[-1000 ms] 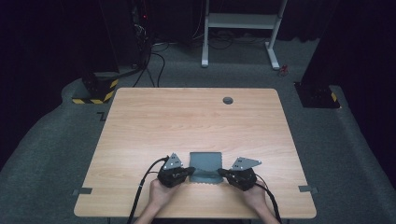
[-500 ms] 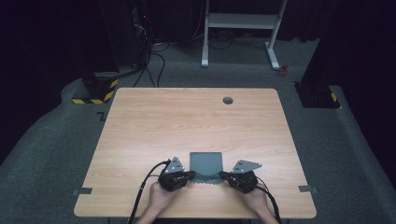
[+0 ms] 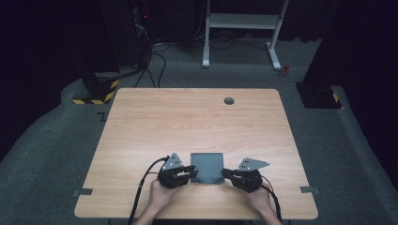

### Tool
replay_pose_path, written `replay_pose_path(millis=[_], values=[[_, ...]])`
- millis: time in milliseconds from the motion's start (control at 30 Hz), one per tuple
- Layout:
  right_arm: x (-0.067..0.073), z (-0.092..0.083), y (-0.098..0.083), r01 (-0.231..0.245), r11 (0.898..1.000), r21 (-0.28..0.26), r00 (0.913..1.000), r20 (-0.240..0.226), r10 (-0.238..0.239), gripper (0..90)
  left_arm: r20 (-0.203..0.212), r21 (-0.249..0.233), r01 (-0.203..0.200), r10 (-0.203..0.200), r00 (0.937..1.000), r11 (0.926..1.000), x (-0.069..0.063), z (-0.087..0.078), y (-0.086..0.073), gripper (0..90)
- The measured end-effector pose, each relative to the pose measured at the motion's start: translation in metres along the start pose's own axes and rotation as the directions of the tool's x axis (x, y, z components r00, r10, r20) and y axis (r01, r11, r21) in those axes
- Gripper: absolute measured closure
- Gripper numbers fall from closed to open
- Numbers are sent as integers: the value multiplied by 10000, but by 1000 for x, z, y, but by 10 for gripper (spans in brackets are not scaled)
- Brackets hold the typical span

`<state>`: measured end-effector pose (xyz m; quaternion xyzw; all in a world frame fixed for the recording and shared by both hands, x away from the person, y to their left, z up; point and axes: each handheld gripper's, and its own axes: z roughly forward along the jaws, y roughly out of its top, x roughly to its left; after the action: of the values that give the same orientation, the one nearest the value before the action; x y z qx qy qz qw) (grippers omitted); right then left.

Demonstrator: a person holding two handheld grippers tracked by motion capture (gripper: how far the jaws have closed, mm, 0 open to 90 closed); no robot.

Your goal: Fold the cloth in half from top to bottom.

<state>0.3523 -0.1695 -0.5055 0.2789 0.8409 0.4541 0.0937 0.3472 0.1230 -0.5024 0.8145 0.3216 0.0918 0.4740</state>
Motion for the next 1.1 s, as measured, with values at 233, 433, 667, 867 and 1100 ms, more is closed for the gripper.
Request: replay_pose_path(millis=[233,433,667,867,1100], values=[[2,19,3,-14,9983,590,10000,-9,14,842,-230,1037,-267,292,9993,9943,0,17,-2,707],[9,20,0,358,9940,1034,9993,73,-368,809,-266,1295,-437,475,9985,9906,-2,11,-10,689],[13,17,-9,545,9904,1274,9979,288,-586,750,-209,1306,-483,514,9985,9903,-3,8,-19,656],[14,16,-9,698,9890,1306,9964,389,-755,706,-399,1573,-671,742,9964,9853,-4,4,-21,584],[-1,9,2,-160,9989,438,9971,745,127,743,-733,718,-227,279,9969,9972,9,-1,-6,540]])
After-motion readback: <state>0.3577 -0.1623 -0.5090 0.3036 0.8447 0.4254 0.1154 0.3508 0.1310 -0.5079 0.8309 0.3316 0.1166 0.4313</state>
